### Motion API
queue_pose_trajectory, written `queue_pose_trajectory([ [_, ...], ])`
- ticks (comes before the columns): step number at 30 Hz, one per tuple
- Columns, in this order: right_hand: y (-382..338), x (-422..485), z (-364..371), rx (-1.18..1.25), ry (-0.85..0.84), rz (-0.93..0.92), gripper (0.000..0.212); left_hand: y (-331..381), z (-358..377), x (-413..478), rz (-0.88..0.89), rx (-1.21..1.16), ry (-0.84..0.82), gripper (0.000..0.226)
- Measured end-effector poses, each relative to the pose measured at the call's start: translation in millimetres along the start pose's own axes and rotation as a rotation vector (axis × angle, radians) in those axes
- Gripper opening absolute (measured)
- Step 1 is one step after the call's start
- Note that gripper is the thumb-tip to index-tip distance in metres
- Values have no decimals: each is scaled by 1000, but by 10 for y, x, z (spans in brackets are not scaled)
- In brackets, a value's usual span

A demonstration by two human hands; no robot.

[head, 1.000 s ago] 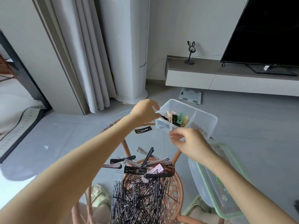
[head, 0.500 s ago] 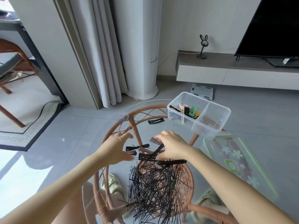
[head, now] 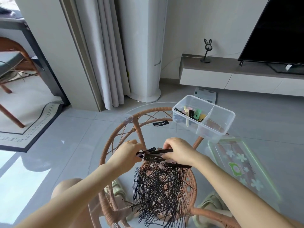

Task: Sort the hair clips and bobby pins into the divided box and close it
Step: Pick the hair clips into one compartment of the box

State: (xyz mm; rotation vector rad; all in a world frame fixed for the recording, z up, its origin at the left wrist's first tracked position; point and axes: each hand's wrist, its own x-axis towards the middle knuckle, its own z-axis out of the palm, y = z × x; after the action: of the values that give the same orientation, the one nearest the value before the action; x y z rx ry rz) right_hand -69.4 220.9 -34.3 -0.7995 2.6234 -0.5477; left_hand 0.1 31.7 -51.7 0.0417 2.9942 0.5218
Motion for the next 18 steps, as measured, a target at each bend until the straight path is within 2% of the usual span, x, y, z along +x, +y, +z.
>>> queue_pose_trajectory([
  [7, 112, -113, -238, 202, 69, 17, 17, -77, -150, 9, -101, -109, -51, 29],
  [10, 182, -131, -332, 274, 93, 29, 14, -72, -215, 25, -113, -63, -103, 24],
  [15, 258, -136, -468, 340, 153, 47, 18, -14, -183, 13, -91, 102, -230, 34],
  [18, 274, -144, -563, 343, 191, 50, 17, -8, -94, -28, -103, 142, -230, 32],
])
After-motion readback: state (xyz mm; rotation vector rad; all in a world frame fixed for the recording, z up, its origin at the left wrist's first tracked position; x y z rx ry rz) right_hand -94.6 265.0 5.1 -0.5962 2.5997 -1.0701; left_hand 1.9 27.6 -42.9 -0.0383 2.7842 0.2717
